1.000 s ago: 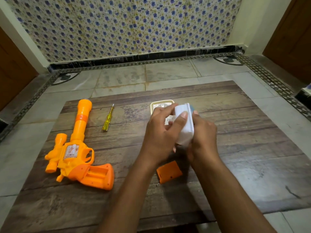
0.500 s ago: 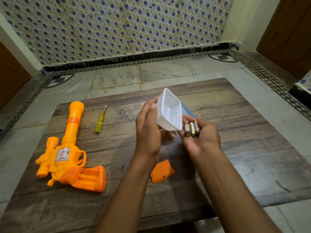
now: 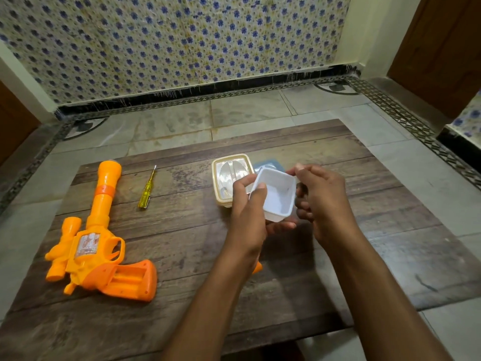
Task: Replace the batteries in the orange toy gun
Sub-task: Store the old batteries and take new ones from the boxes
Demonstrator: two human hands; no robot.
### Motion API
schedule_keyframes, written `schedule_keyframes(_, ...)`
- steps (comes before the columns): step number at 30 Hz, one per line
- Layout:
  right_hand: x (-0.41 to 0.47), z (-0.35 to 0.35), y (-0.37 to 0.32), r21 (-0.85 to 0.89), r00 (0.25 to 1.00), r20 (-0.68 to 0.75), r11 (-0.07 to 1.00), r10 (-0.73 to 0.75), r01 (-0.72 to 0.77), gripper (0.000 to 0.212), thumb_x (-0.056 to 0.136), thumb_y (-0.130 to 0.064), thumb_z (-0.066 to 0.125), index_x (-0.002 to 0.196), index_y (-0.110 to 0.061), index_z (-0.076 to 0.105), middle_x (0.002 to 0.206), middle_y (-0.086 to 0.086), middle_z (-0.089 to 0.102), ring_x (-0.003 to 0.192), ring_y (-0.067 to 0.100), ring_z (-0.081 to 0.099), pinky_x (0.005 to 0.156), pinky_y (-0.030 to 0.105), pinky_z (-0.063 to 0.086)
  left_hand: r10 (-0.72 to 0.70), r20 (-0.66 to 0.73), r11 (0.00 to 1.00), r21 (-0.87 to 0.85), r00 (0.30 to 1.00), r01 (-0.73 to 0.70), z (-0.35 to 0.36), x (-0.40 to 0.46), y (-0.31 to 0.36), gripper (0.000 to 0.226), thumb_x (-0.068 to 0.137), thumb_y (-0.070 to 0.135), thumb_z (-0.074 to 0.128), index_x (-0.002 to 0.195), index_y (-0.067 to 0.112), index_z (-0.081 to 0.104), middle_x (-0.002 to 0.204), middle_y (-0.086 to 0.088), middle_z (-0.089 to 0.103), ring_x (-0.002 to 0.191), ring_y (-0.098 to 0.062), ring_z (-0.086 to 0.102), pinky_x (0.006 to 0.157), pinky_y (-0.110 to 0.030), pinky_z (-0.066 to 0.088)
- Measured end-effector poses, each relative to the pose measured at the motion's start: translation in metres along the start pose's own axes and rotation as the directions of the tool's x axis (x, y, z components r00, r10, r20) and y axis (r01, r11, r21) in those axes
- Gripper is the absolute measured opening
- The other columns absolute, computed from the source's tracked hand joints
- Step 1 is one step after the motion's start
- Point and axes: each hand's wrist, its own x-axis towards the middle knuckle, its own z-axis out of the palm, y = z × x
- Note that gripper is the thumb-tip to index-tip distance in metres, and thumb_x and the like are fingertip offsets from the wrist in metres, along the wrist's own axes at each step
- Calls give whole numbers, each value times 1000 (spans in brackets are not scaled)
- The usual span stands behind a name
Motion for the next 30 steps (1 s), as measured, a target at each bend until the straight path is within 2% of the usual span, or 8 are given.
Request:
schedule_keyframes(4, 9, -16, 11, -186, 992, 3, 975, -124, 122, 20, 98, -31, 66, 90, -15, 77, 61, -8, 57, 52, 10, 48, 46, 24, 38, 61, 41, 968, 241, 997, -70, 8, 0, -10, 17, 110, 31, 38, 127, 29, 41, 111, -18, 67, 51, -28, 64, 41, -25, 44)
schedule_keyframes(7, 16, -25, 16, -275, 985, -24, 948, -173, 160, 14, 95, -26, 69, 87, -17, 77, 71, -3, 68, 64, 15, 60, 59, 34, 53, 69, 53, 926, 369, 996, -84, 12, 1, -15, 16, 108, 37, 41, 124, 31, 43, 104, -11, 68, 47, -26, 61, 40, -24, 39)
schedule_keyframes(10, 20, -32, 20, -334, 978, -58, 927, -201, 171, 15, 94, -23, 68, 83, -16, 76, 70, 0, 67, 62, 16, 60, 58, 32, 49, 53, 66, 920, 386, 996, -75, 15, 1, -18, 28, 100, 33, 60, 123, 29, 46, 103, -9, 70, 55, -26, 66, 46, -29, 48)
schedule_keyframes(13, 23, -37, 21, -411, 962, -120, 895, -244, 176, 17, 93, -25, 67, 83, -15, 76, 74, -1, 70, 69, 12, 65, 57, 27, 47, 101, 74, 895, 429, 992, -123, 15, 2, -25, 58, 75, 44, 79, 124, 33, 50, 115, -3, 65, 84, -25, 72, 60, -35, 61)
schedule_keyframes(15, 24, -38, 20, -475, 949, -138, 860, -284, 188, 17, 94, -23, 67, 82, -13, 75, 76, -2, 70, 72, 8, 64, 56, 21, 45, 179, 64, 819, 543, 982, -185, 15, 1, -31, 67, 66, 53, 81, 125, 40, 51, 119, 8, 61, 101, -22, 68, 72, -44, 64)
schedule_keyframes(22, 30, -40, 21, -548, 925, -130, 803, -357, 233, 13, 95, -22, 64, 86, -16, 72, 80, -5, 68, 76, 5, 60, 56, 14, 39, 313, 198, 498, 798, 929, -338, 19, -1, -38, 77, 74, 55, 79, 141, 32, 47, 127, 8, 59, 116, -12, 55, 96, -33, 52)
schedule_keyframes(25, 31, -42, 21, -545, 927, -117, 803, -357, 241, 14, 95, -24, 64, 83, -21, 70, 77, -9, 65, 75, 5, 60, 56, 13, 37, 307, 214, 421, 843, 927, -335, 22, -1, -42, 79, 78, 58, 73, 145, 29, 45, 124, 3, 55, 114, -14, 53, 94, -32, 51)
schedule_keyframes(30, 33, -46, 18, -419, 918, -154, 866, -365, 274, 18, 98, -27, 62, 87, -19, 74, 76, -8, 69, 76, 11, 65, 65, 26, 47, 324, 229, 334, 880, 918, -337, 29, 0, -46, 77, 73, 70, 50, 134, 22, 56, 113, 0, 54, 108, -18, 56, 85, -28, 50)
